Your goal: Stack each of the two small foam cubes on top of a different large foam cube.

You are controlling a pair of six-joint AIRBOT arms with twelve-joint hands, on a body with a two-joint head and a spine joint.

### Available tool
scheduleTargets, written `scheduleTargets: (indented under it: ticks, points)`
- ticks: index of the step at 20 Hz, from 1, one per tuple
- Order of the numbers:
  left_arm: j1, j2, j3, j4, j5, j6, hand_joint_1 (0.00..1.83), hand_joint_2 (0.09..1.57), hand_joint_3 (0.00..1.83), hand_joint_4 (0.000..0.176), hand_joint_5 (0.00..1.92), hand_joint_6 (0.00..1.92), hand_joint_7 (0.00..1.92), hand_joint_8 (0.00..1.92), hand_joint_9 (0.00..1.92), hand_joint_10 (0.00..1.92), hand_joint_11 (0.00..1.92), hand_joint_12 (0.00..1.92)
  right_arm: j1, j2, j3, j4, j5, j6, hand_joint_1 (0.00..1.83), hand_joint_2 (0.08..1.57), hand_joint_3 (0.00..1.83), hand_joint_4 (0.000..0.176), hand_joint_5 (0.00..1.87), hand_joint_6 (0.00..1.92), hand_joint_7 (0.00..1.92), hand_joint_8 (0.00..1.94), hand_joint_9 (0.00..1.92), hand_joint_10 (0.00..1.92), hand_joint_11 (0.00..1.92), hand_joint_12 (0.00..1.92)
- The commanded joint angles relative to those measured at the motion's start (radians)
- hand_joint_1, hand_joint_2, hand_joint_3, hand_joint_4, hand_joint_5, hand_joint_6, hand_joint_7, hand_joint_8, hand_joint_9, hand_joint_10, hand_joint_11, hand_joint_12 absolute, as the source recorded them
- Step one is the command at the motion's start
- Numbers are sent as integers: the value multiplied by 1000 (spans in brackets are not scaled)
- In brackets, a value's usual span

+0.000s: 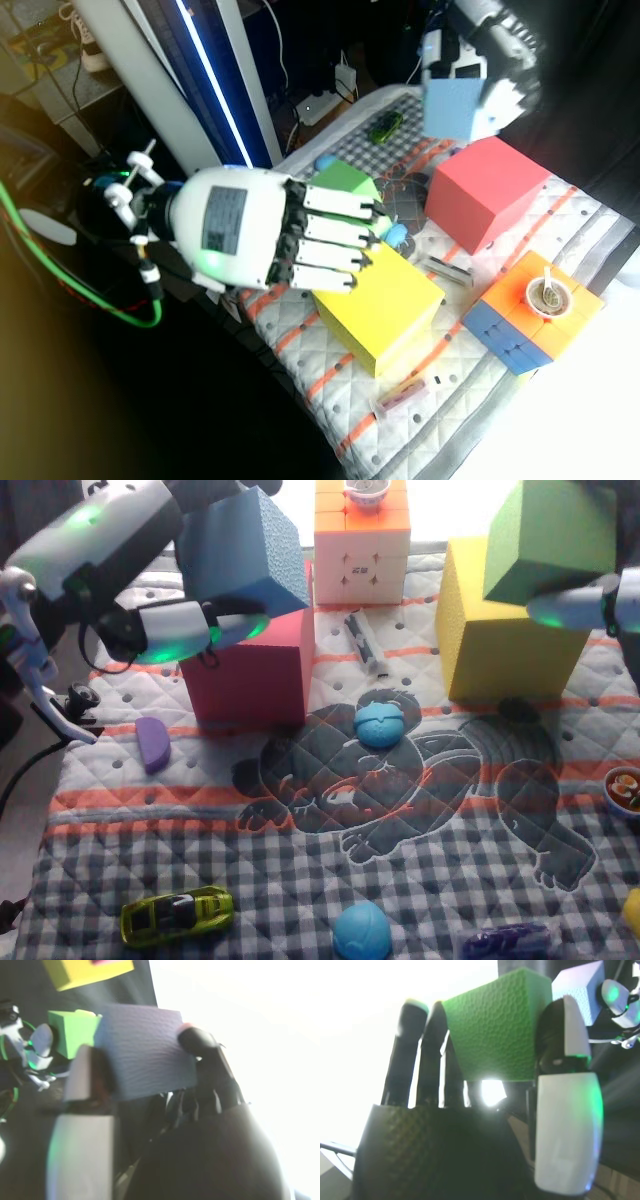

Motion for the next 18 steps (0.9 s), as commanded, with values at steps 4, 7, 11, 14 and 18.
scheduleTargets:
  ticks: [4,7,11,14,18]
  points:
    - [-49,-17,48,-13,-35,-4,1379,1200,11,0,97,1391,0,1484,20,1897,237,1921,30,-7,28,25,62,4,1237,1155,0,0,182,1484,308,1540,440,1760,579,1921]
    - [-75,-30,83,-40,31,10,1416,1200,9,0,157,1331,0,1359,166,1876,500,1921,32,-11,45,36,30,4,1279,1155,0,0,174,1477,329,1514,454,1749,564,1921]
    - [-104,-50,98,-94,87,123,1440,1205,0,9,137,1435,50,1417,122,1753,219,1921,52,-22,58,81,-32,4,1291,1246,0,0,254,1362,590,1497,512,1764,625,1921]
    - [-107,-56,107,-104,98,123,1407,1209,1,2,72,1431,30,875,62,1377,82,1864,57,-27,59,94,-46,4,1294,1262,0,0,248,1428,667,1499,562,1707,685,1921]
    - [-106,-78,134,-138,129,123,1445,1262,3,0,93,524,519,1482,682,1643,630,1920,60,-42,77,96,-79,4,1287,1255,0,0,231,1407,582,1506,429,1677,525,1921]
